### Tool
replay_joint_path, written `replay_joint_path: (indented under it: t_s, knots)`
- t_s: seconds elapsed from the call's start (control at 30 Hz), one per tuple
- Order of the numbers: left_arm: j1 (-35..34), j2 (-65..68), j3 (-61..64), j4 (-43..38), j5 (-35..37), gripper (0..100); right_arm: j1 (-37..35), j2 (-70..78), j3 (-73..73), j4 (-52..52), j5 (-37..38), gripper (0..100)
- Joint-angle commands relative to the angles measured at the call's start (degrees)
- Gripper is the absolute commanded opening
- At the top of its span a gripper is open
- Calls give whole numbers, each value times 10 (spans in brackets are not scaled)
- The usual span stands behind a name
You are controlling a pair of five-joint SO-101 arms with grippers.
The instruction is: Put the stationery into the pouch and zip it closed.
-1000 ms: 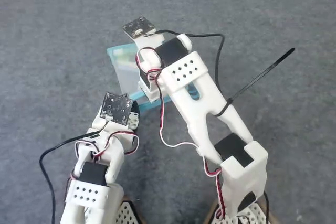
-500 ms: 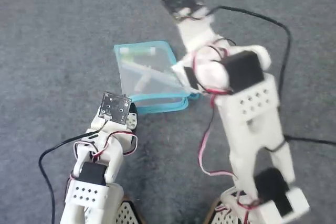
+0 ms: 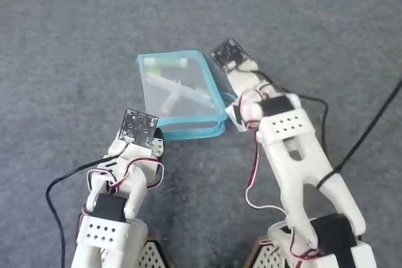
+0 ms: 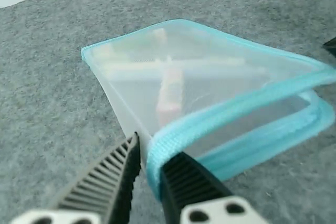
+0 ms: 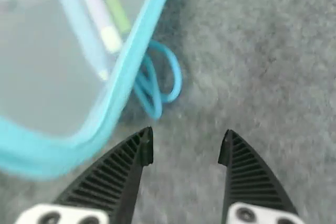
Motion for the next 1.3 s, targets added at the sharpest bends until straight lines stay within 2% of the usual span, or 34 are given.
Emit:
replay_joint_path:
  t_s: [0.0, 0.2, 0.33, 0.63, 0.8, 0.93, 1.27]
  knots:
    - [1, 0, -32, 7, 0, 12, 3, -32, 38, -80, 31, 208]
    - [1, 0, -34, 6, 0, 12, -2, -32, 111, -139, 156, 212]
    - [1, 0, -34, 6, 0, 12, -37, -33, 147, -165, 188, 212]
    - [3, 0, -34, 6, 0, 12, -56, -31, 149, -167, 185, 212]
    - [2, 0, -34, 7, 0, 12, -58, -22, 149, -207, 187, 210]
    - [2, 0, -33, 8, 0, 12, -59, 19, 136, -239, 188, 213]
    - [1, 0, -36, 7, 0, 12, -45, 159, 34, -239, 186, 210]
